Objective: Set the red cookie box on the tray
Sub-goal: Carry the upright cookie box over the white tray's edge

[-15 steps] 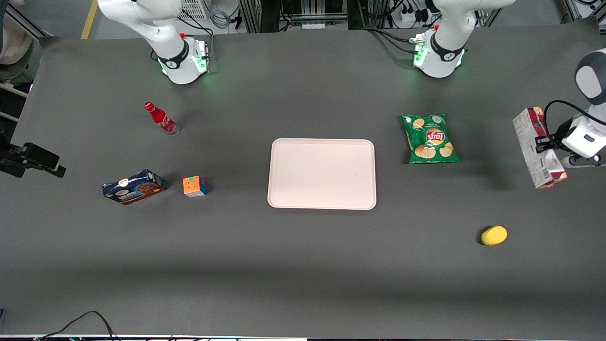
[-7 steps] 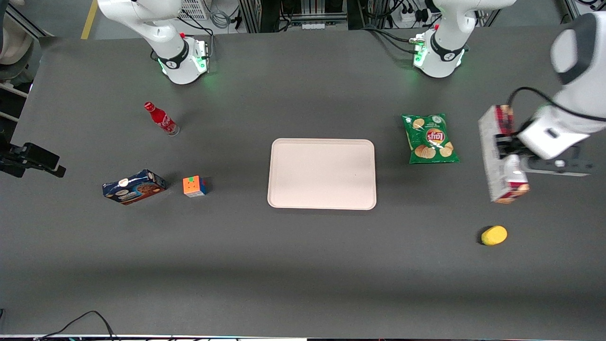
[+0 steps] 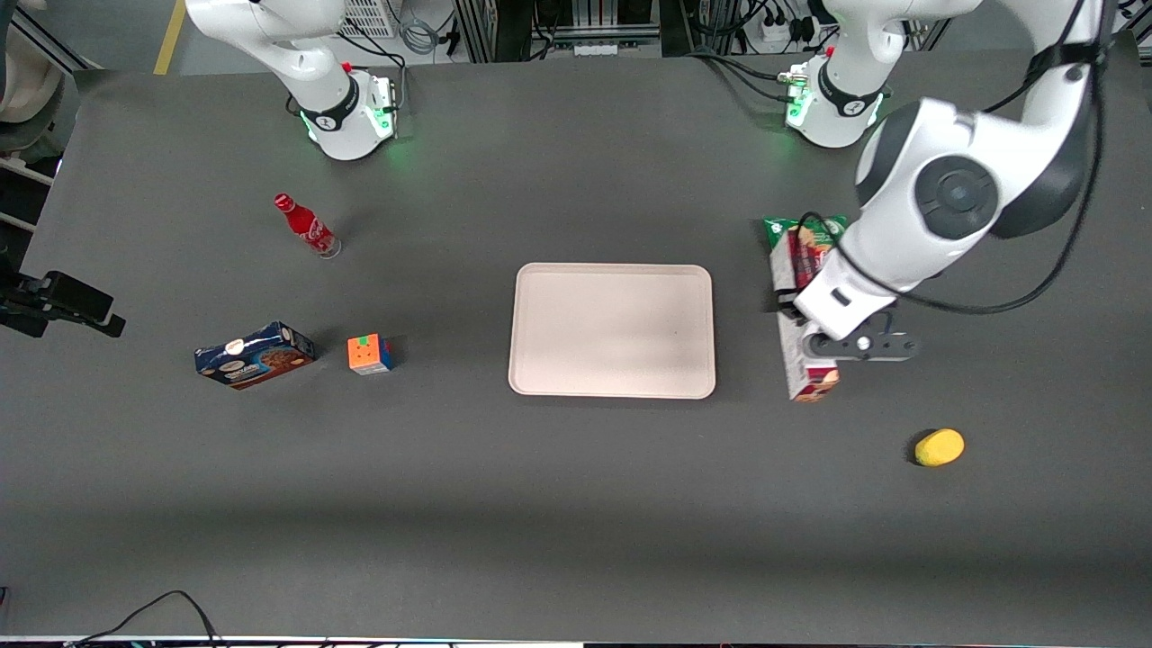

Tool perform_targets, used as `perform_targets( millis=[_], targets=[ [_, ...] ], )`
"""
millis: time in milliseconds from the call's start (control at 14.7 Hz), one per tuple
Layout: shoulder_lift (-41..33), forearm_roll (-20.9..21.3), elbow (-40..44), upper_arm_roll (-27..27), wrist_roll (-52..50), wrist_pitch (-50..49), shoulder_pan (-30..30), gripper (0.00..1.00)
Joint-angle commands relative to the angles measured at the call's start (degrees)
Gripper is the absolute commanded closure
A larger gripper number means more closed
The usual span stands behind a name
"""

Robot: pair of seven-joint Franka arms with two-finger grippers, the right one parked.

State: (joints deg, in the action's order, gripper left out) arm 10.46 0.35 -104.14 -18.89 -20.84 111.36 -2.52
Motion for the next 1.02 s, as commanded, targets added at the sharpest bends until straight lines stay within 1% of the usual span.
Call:
perform_targets(
  millis=[0, 204, 340, 545, 681, 885, 953],
  targets=[
    [4.1, 0.2, 0.3, -2.3, -6.9, 5.0, -0.6, 1.0],
    [7.2, 1.1, -3.2, -3.7, -9.9, 13.8, -1.6, 1.0],
    [9.5, 3.1, -4.0, -4.3, -12.1, 17.6, -2.7, 1.0],
    [10.9, 6.0, -7.5, -5.5, -15.0, 23.5, -3.6, 1.0],
    [11.1, 6.3, -11.3, -6.2, -15.0, 28.5, -4.0, 1.0],
    [11.1, 6.9, -13.6, -8.1, -17.1, 29.9, -4.5, 1.0],
    [11.2, 8.8, -14.1, -8.6, -18.7, 30.2, -4.6, 1.0]
  ],
)
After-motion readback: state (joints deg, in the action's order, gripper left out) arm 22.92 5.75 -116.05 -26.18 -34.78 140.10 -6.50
